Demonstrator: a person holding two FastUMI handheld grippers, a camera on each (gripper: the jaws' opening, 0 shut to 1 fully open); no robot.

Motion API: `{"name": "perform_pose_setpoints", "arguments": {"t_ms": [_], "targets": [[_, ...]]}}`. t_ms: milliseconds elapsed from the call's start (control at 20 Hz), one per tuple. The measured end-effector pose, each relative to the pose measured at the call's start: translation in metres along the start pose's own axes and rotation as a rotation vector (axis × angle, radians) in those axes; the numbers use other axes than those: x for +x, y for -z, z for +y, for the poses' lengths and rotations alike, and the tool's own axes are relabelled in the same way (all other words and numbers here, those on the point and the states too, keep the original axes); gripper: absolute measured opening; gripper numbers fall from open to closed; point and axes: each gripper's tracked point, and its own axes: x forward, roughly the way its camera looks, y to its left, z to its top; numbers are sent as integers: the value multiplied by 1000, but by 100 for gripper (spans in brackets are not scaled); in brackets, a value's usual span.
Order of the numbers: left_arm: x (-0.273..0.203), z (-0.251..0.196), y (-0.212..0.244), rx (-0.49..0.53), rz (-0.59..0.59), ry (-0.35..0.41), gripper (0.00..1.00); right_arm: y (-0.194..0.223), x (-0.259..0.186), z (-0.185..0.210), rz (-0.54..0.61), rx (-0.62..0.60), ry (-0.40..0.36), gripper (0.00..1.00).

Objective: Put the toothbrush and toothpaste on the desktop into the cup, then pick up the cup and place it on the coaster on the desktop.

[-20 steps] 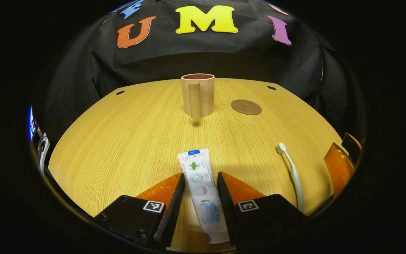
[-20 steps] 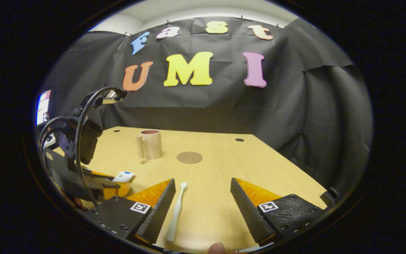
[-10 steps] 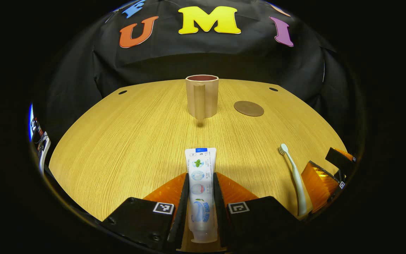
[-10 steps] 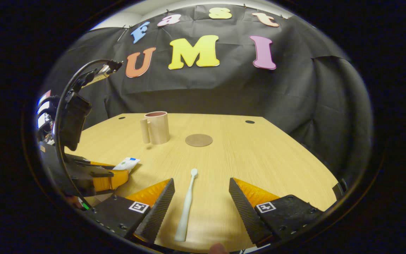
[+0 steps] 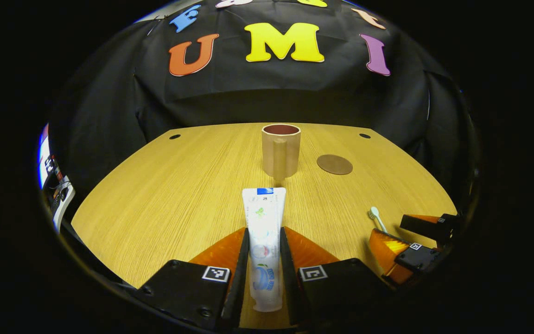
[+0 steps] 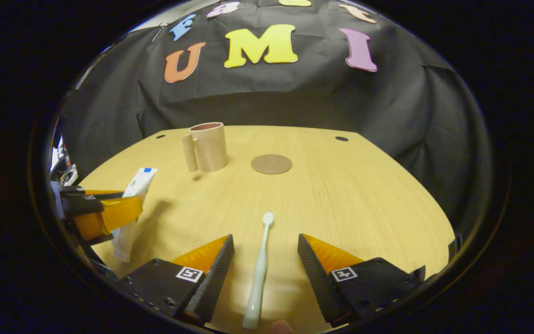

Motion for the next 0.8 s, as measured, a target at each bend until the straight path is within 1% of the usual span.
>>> {"name": "perform_pose_setpoints", "arguments": {"t_ms": [100, 200, 250, 300, 350, 400, 550, 600, 700, 800], "targets": [[-4, 1, -7, 0, -23, 4, 40, 2, 3, 5, 21, 6, -5, 80], [-4, 2, -14, 1, -45, 6, 41, -1, 6, 8, 20, 7, 13, 69], [-7, 4, -19, 0, -55, 9, 41, -2, 7, 8, 22, 9, 14, 60], [-8, 4, -22, 0, -64, 14, 40, -2, 9, 10, 27, 22, 6, 56], [-10, 4, -24, -1, -73, 19, 40, -3, 10, 11, 31, 41, -1, 40], [-9, 4, -29, -2, -81, 22, 40, -3, 11, 13, 32, 54, -10, 33], [-12, 4, -35, -6, -103, 33, 40, -3, 10, 12, 27, 57, -1, 5], [-13, 4, -37, -8, -109, 36, 40, -3, 10, 12, 26, 52, -9, 5], [-15, 4, -42, -16, -122, 39, 40, -2, 9, 14, 26, 74, -29, 0], [-15, 5, -46, -18, -130, 40, 40, -2, 9, 15, 29, 81, -39, 0]]}}
